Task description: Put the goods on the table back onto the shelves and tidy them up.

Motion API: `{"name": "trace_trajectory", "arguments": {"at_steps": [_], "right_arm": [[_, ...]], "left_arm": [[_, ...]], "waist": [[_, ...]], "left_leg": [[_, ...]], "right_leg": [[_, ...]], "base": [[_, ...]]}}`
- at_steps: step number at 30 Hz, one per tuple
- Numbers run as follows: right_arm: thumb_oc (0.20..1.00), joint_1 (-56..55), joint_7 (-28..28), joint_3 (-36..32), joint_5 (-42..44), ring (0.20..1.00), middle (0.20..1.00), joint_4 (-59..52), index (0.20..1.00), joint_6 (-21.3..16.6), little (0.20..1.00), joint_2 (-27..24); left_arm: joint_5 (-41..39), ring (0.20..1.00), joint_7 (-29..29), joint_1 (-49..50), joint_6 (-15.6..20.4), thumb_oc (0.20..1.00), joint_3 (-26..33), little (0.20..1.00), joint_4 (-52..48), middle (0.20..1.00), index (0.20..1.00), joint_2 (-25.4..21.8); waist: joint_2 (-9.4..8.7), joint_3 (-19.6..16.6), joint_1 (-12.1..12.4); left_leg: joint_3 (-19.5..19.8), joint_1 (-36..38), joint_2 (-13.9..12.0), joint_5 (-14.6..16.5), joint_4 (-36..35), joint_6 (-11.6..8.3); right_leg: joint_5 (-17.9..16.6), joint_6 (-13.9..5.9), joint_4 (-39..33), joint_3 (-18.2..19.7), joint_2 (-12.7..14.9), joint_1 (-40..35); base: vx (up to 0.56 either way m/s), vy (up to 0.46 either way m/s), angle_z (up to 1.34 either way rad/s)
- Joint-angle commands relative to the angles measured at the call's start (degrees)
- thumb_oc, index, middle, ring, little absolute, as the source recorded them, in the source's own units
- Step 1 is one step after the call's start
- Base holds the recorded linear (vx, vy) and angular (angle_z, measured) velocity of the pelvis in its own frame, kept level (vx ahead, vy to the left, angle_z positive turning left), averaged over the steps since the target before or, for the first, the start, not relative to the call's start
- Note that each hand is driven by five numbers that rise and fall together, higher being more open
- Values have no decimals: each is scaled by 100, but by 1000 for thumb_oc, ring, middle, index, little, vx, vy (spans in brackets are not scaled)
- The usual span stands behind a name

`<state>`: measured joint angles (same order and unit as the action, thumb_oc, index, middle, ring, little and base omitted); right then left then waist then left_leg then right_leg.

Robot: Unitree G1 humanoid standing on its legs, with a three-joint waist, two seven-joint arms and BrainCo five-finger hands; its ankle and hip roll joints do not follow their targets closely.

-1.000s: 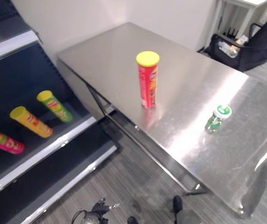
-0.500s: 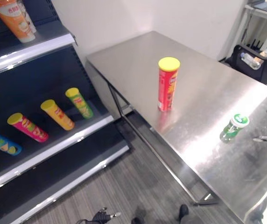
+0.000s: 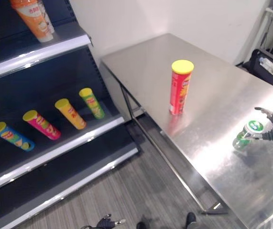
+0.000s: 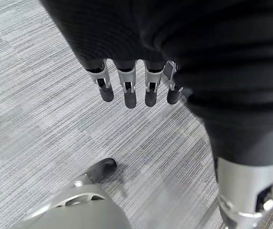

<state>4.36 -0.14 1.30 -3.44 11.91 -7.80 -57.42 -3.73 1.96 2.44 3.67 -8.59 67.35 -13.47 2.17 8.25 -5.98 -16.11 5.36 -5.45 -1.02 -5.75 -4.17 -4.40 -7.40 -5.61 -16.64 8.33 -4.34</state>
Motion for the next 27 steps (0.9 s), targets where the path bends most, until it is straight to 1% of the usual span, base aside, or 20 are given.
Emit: {"name": "trace_trajectory", "arguments": {"at_steps": [1,10,11,12,13,14,19,27], "right_arm": [[1000,415,-18,249,123,1000,1000,-60,1000,-154,1000,-26],[1000,379,14,356,117,1000,1000,12,1000,-151,1000,50],[868,386,27,397,130,868,868,31,868,-155,868,64],[473,400,51,435,129,473,473,36,473,-153,473,66],[200,400,51,435,129,200,200,36,200,-153,200,66],[200,406,72,515,41,200,200,48,200,-133,200,24],[200,330,65,470,21,200,200,-39,200,-134,200,14],[200,-131,-50,-93,-246,200,200,-504,200,-180,200,-77]], "left_arm": [[115,1000,31,-329,70,1000,-40,1000,217,1000,1000,-135],[136,1000,27,-283,75,1000,-48,1000,229,1000,1000,-128],[133,1000,30,-282,81,1000,-51,1000,227,1000,1000,-131],[132,1000,29,-286,82,1000,-47,1000,215,1000,1000,-136],[132,1000,29,-286,82,1000,-47,1000,215,1000,1000,-136],[140,1000,24,-287,84,1000,-48,1000,205,1000,1000,-143],[150,1000,36,-285,87,1000,-39,1000,204,1000,1000,-147],[203,1000,52,-226,81,1000,78,1000,190,1000,1000,-166]], "waist": [[-207,-133,138],[-204,-138,152],[-205,-138,154],[-205,-137,154],[-205,-137,154],[-209,-141,153],[-217,-131,141],[-221,-117,113]], "left_leg": [[-653,95,-359,-301,75,-470],[-639,140,-364,-275,75,-471],[-638,144,-366,-272,75,-471],[-633,148,-367,-269,75,-471],[-633,148,-367,-269,75,-471],[-629,150,-368,-263,75,-471],[-624,153,-372,-259,75,-473],[-613,157,-420,-285,75,-500]], "right_leg": [[700,-101,386,-1,-91,-156],[703,-101,366,-37,-88,-208],[703,-102,362,-35,-85,-214],[702,-101,359,-30,-84,-217],[702,-101,359,-30,-84,-218],[699,-101,354,-33,-85,-225],[693,-103,350,-36,-87,-232],[716,-77,331,-33,-137,-235]], "base": [[0,0,0],[2,-6,2],[0,0,0],[0,0,0],[0,0,0],[0,0,0],[0,0,0],[-5,-22,1]]}}
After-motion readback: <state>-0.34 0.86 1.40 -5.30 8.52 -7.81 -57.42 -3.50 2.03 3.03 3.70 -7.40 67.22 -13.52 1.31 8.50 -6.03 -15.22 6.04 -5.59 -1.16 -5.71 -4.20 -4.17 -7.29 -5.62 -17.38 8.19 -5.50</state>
